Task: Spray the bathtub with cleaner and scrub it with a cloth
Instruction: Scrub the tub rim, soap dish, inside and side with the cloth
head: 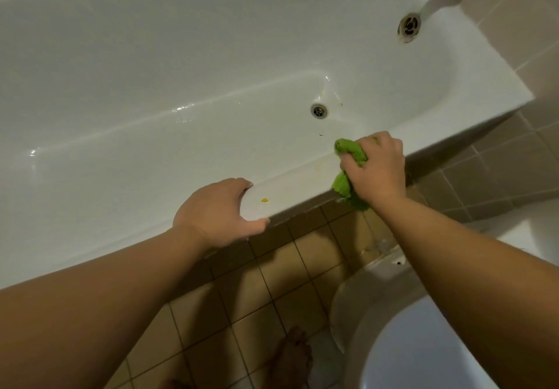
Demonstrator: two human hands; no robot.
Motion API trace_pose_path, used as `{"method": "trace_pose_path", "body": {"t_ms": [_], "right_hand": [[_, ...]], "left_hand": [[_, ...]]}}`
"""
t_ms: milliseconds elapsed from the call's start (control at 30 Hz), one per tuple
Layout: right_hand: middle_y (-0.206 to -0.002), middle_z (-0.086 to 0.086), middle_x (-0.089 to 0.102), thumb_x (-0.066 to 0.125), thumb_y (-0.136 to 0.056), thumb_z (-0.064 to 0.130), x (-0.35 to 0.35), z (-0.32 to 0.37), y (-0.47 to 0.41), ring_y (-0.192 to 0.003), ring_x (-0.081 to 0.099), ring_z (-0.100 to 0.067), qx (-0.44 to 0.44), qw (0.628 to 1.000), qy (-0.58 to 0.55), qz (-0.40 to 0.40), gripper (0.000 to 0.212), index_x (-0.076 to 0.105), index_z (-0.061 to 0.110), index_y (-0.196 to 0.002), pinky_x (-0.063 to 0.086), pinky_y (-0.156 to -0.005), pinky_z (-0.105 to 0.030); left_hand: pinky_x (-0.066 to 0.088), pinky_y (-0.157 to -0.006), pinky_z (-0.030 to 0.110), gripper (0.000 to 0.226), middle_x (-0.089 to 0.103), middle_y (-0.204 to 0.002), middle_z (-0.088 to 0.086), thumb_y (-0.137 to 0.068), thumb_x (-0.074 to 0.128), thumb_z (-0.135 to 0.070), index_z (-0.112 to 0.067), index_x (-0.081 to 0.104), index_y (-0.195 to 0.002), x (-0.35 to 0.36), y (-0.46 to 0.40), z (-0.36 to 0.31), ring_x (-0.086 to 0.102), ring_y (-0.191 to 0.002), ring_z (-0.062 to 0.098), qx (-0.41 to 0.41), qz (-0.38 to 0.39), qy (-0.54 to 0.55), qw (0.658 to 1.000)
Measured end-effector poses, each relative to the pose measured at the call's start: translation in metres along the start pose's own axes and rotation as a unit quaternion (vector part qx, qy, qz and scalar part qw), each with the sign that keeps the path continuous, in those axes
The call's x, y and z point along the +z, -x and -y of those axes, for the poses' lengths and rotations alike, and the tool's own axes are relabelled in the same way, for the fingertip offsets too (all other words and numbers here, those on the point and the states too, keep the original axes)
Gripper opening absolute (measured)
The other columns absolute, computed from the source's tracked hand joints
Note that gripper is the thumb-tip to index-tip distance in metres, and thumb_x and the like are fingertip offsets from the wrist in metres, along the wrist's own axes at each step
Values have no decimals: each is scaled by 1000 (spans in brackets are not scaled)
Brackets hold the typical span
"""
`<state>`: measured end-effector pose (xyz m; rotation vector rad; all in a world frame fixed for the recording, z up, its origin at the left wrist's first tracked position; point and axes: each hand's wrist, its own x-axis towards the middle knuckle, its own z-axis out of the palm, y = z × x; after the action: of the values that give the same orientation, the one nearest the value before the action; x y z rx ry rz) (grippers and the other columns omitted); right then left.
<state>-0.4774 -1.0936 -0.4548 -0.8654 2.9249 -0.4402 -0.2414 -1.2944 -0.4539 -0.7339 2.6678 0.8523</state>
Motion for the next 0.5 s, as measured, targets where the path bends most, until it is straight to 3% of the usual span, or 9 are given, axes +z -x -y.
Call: {"method": "trace_pose_path", "body": {"t_ms": [67,100,267,333,433,500], "right_hand": [[-122,-6,53,54,-97,47,3,22,2,-116,42,-29,82,996,13,-37,38,68,18,-116,40,-99,-44],[-123,-6,53,53,-97,47,7,40,11,-117,42,-28,81,996,17,-33,37,67,19,-116,40,-99,-44],[-106,-5,55,54,-88,49,24,84,58,-103,46,-29,-165,984,-27,62,38,69,17,-103,42,-86,-43],[-105,-1,50,55,-91,45,21,77,47,-105,43,-27,-127,989,-23,68,31,66,18,-102,42,-89,-43],[-104,2,46,55,-97,35,21,85,37,-107,42,-27,5,995,-98,29,21,63,16,-97,41,-94,-46],[-103,2,47,55,-98,35,21,105,45,-106,40,-25,27,989,-144,25,21,64,16,-97,41,-95,-46]], "left_hand": [[56,-82,36,68,65,-116,-13,-71,68,-73,-38,57,-128,-2,5,4,60,-100,15,1,1,-1,1000],[56,-81,36,67,65,-115,-14,-71,67,-73,-38,57,-127,-2,7,5,60,-99,14,2,0,0,1000],[56,-79,36,56,65,-111,-13,-73,68,-66,-38,58,-121,-9,22,12,62,-96,15,3,1,-1,1000],[55,-80,35,55,64,-116,-14,-76,67,-64,-39,56,-124,-10,32,23,61,-98,15,2,-3,-16,1000],[52,-85,33,69,60,-128,-15,-78,61,-71,-39,48,-138,-9,46,44,59,-110,15,-6,-6,-46,999],[50,-86,32,75,58,-132,-15,-77,58,-74,-40,44,-141,-9,50,53,58,-115,15,-12,2,-46,999]]}}
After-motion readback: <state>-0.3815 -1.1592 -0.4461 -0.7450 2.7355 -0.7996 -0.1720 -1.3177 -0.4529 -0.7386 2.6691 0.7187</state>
